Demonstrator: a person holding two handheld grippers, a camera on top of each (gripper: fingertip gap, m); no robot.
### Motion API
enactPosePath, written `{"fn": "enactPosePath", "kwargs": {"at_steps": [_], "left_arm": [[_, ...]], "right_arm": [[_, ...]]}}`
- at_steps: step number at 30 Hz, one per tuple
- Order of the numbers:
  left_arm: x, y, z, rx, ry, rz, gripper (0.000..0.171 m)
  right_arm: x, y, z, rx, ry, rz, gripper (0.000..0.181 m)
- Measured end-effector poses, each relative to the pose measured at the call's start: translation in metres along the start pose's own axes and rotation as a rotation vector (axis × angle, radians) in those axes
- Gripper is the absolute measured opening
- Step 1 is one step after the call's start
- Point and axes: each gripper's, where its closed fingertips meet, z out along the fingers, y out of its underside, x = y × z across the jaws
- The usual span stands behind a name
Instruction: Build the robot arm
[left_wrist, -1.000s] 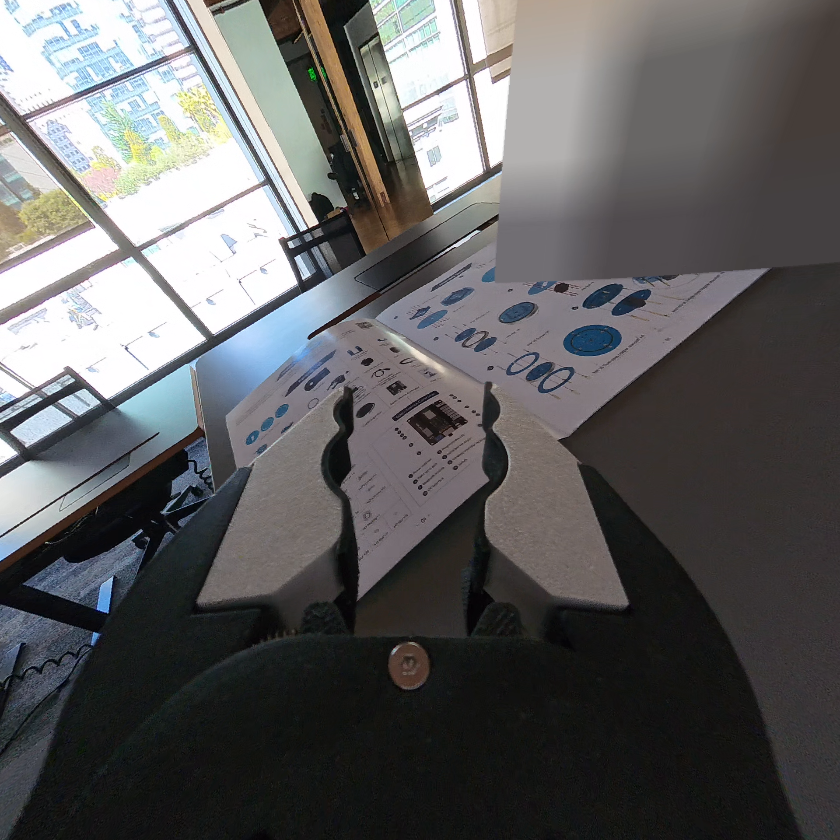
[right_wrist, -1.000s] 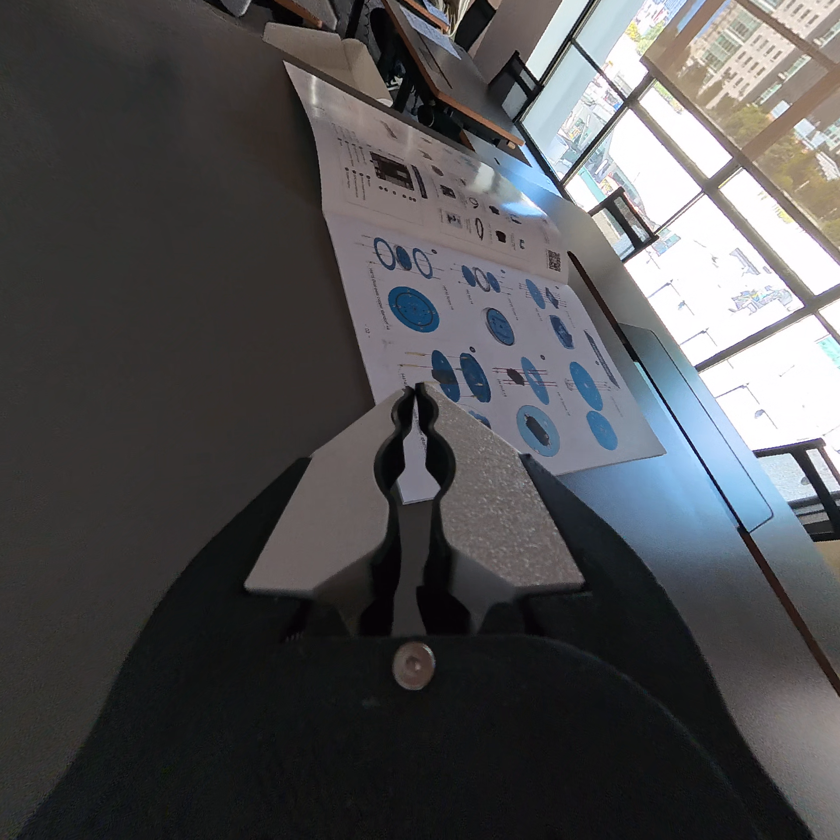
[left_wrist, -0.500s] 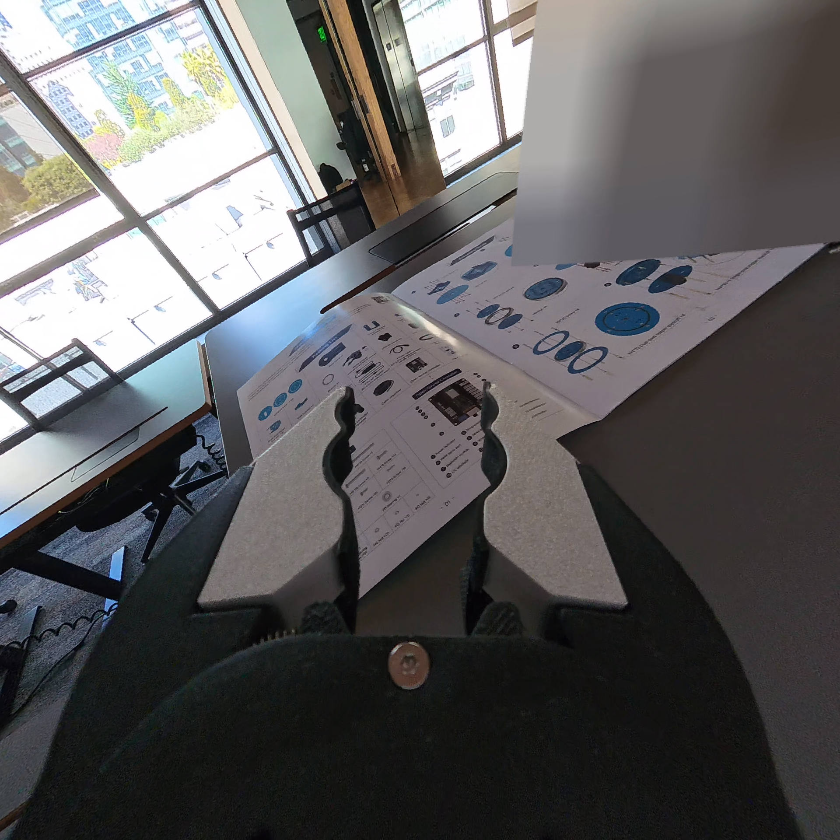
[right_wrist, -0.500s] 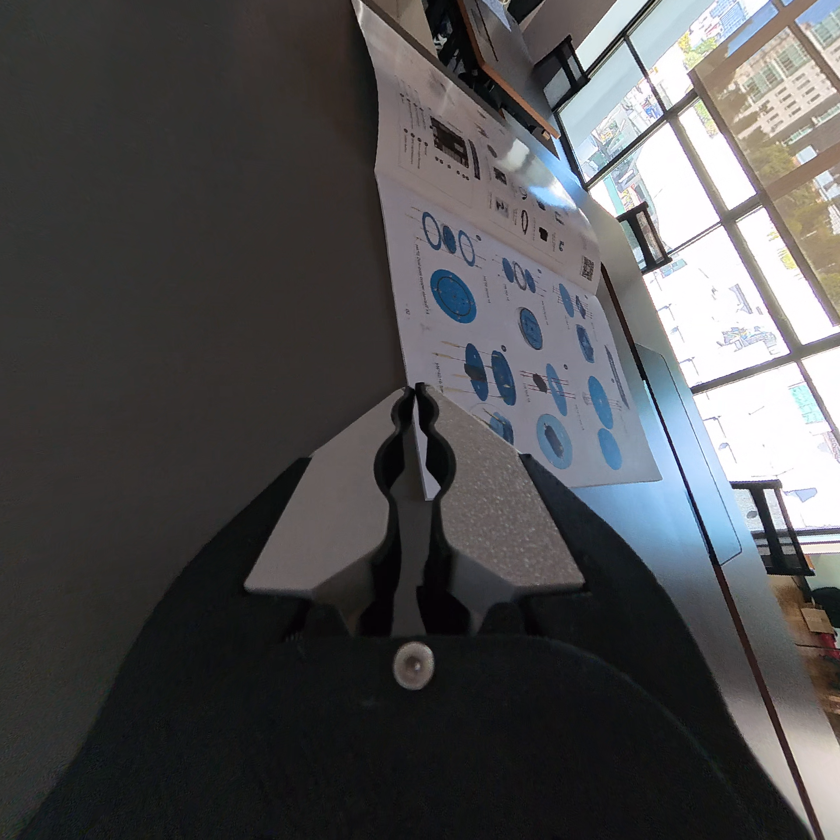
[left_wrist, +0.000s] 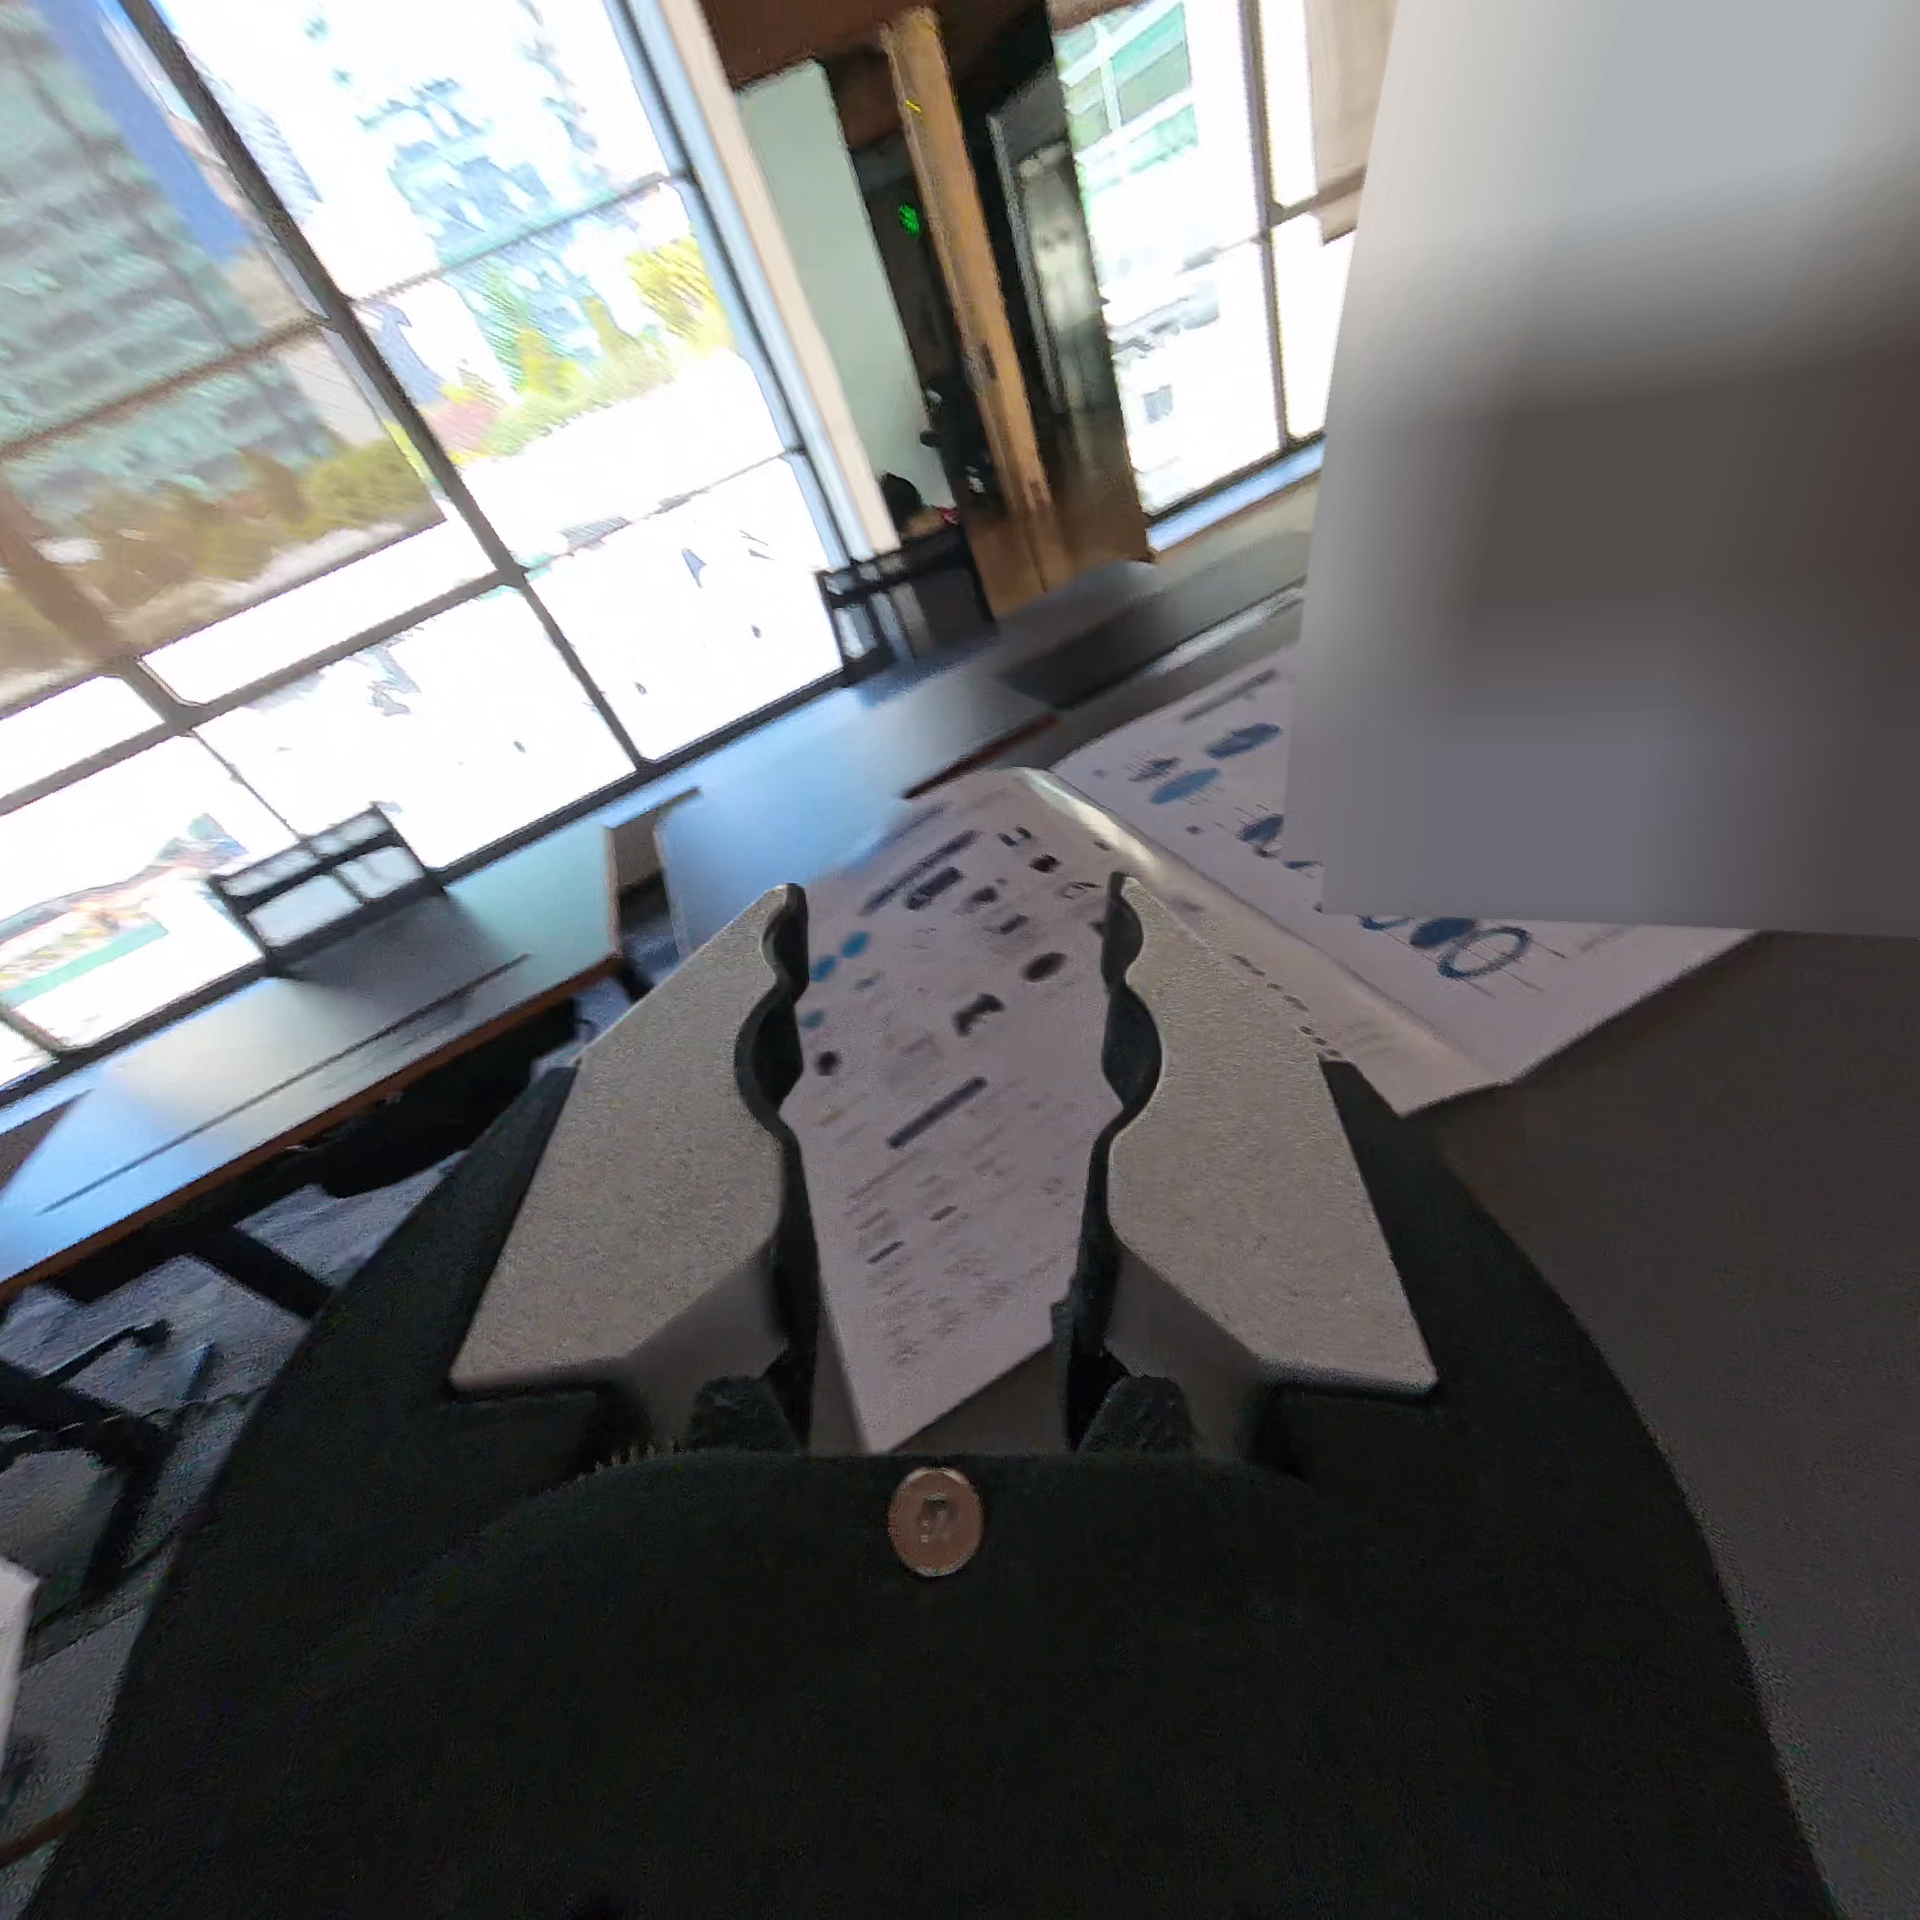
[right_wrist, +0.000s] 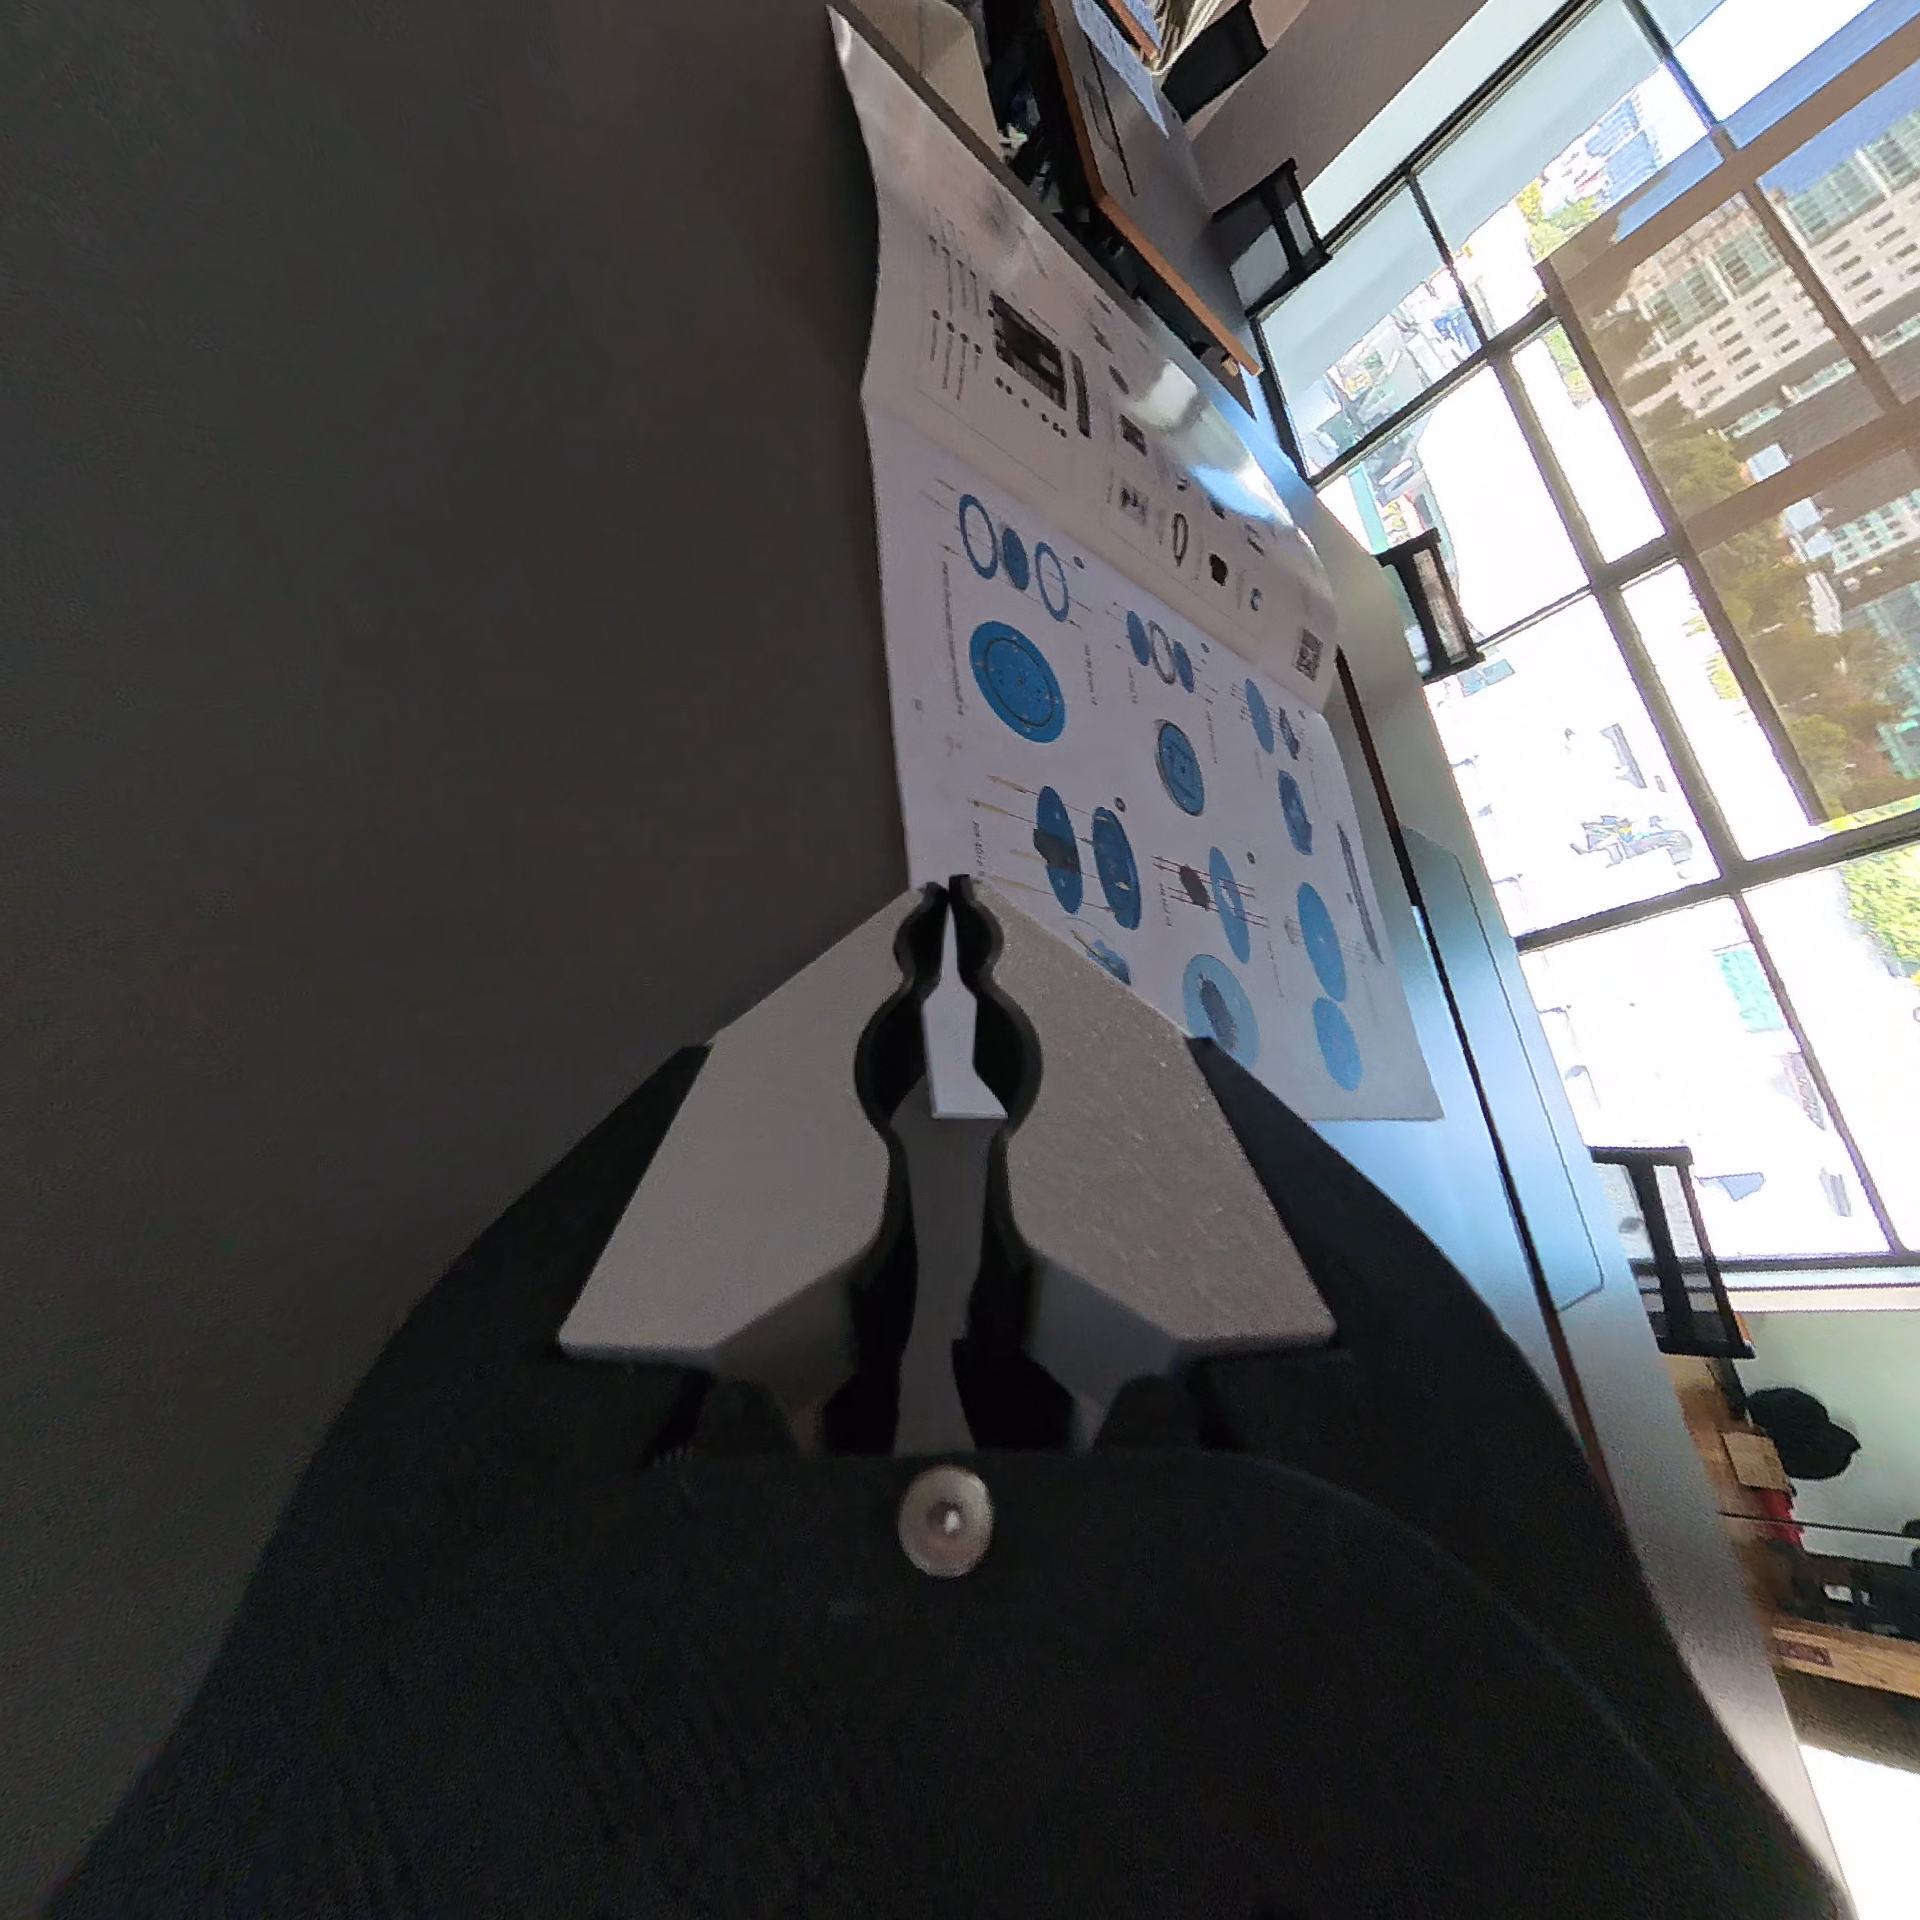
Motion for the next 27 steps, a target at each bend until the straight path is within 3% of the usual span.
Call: {"fn": "enactPosePath", "kwargs": {"at_steps": [3,6,9,11,16,19,23,25,27], "left_arm": [[-0.071,-0.017,-0.062,0.06,-0.249,-0.072,0.053],[-0.131,-0.002,-0.158,0.033,-0.458,-0.043,0.048],[-0.18,0.04,-0.264,-0.084,-0.64,-0.046,0.052],[-0.196,0.076,-0.328,-0.144,-0.698,-0.124,0.054],[-0.234,0.159,-0.469,-0.278,-0.786,-0.205,0.057],[-0.261,0.192,-0.532,-0.275,-0.737,-0.236,0.057],[-0.296,0.242,-0.611,-0.398,-0.718,-0.253,0.057],[-0.312,0.259,-0.639,-0.408,-0.736,-0.257,0.057],[-0.326,0.278,-0.657,-0.408,-0.729,-0.269,0.056]], "right_arm": [[0.027,0.01,-0.01,0.001,0.111,0.038,0.0],[0.053,0.01,-0.027,0.015,0.25,0.093,0.0],[0.062,-0.043,-0.041,0.107,0.368,0.078,0.0],[0.058,-0.088,-0.032,0.148,0.424,0.101,0.006],[-0.003,-0.246,0.053,0.413,0.305,0.233,0.019],[-0.055,-0.346,0.124,0.506,0.177,0.223,0.02],[-0.119,-0.477,0.215,0.721,0.009,0.317,0.023],[-0.149,-0.519,0.263,0.758,-0.112,0.405,0.028],[-0.172,-0.539,0.312,0.71,-0.174,0.484,0.037]]}}
